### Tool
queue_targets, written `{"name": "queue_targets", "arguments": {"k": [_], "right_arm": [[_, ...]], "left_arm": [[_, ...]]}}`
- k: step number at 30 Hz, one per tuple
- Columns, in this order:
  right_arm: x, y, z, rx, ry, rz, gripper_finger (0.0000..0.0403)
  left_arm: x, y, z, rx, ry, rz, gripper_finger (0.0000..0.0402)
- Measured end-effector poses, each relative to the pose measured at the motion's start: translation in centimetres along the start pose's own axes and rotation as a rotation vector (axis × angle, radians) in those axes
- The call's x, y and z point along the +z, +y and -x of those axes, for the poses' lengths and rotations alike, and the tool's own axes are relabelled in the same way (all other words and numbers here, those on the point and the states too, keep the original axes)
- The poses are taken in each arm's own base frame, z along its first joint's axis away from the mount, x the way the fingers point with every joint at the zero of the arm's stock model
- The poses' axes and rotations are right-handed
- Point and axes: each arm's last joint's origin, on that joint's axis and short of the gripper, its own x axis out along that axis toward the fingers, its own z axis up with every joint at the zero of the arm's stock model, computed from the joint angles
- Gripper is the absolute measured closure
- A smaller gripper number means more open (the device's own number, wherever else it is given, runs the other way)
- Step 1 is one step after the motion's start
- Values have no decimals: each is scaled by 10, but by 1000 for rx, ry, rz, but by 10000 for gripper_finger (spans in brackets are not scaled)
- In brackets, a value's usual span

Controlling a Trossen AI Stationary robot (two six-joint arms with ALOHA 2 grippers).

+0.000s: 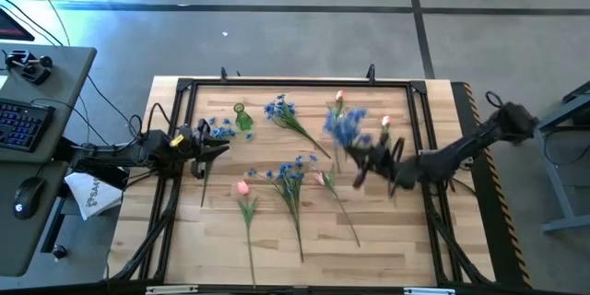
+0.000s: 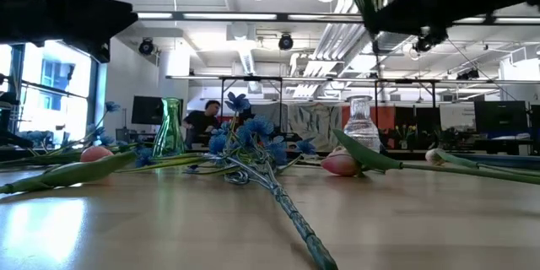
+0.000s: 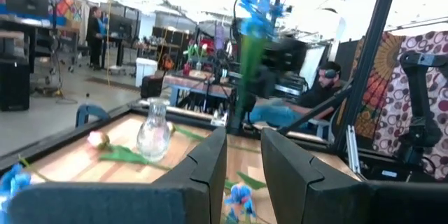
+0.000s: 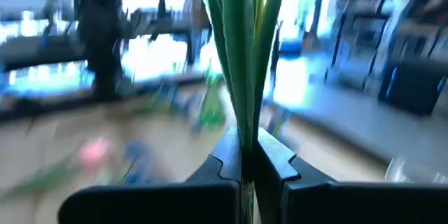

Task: Sort flowers into vase by color
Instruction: Put the middle right blue flowers into the transparent vase

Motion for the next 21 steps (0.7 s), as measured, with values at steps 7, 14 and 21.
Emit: {"name": "queue_targets", "arguments": {"k": [7, 14, 21], "right_arm": [[38, -65, -27, -157, -327, 31, 402], [28, -93, -40, -230, -204, 44, 402], [15, -104, -53, -269, -136, 18, 399]], "left_arm": [[2, 0, 0, -2, -18, -2, 325], [2, 0, 0, -2, -16, 11, 325], [2, 0, 0, -2, -16, 20, 325]]}}
